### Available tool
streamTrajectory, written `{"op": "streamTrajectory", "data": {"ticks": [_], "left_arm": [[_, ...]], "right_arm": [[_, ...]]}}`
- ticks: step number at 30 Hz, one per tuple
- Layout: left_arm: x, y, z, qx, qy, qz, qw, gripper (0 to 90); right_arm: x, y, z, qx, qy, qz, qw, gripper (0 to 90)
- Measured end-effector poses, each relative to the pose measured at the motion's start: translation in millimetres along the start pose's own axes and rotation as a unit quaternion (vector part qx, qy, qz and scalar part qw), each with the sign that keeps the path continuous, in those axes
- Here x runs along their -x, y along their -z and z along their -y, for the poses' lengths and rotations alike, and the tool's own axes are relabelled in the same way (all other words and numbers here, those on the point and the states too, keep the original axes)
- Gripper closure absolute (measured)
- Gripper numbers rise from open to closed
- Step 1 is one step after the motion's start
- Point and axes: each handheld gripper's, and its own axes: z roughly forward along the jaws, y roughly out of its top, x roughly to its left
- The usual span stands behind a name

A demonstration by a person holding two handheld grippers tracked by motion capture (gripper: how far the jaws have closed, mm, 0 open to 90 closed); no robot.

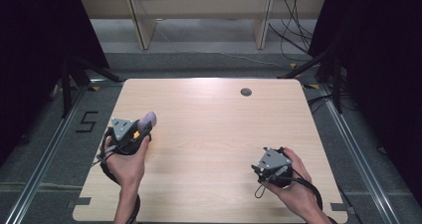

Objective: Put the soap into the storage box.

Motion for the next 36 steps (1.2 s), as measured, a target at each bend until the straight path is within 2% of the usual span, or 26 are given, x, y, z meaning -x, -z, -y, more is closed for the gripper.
{"op": "streamTrajectory", "data": {"ticks": [5, 14, 21, 24, 28, 31, 36], "left_arm": [[-4.1, -3.8, -1.3, -0.004, 0.0, -0.01, 0.9999, 59.2], [-15.2, -11.5, 0.7, -0.007, 0.0, -0.035, 0.9993, 59.2], [-33.1, -18.6, 3.6, -0.016, 0.003, -0.059, 0.9981, 59.2], [-39.5, -22.6, 7.5, -0.022, 0.003, -0.068, 0.9974, 59.2], [-44.4, -30.4, 15.9, -0.033, 0.0, -0.074, 0.9967, 59.2], [-45.9, -34.8, 21.6, -0.042, -0.002, -0.077, 0.9961, 59.2], [-46.9, -41.1, 28.5, -0.052, -0.003, -0.079, 0.9955, 59.1]], "right_arm": [[0.6, -0.7, -0.2, 0.001, 0.009, -0.004, 1.0, 33.1], [0.0, -1.2, -0.4, 0.001, 0.005, -0.001, 1.0, 33.0], [-0.1, -0.9, -0.7, 0.002, 0.006, -0.001, 1.0, 33.0], [-1.1, -1.5, -0.5, -0.001, -0.001, -0.002, 1.0, 33.0], [-0.5, -2.2, -1.0, 0.0, 0.012, -0.008, 0.9999, 33.0], [-1.5, -2.0, -0.7, -0.002, 0.001, -0.005, 1.0, 33.0], [-1.6, -2.0, -0.8, -0.003, 0.003, -0.007, 1.0, 33.0]]}}
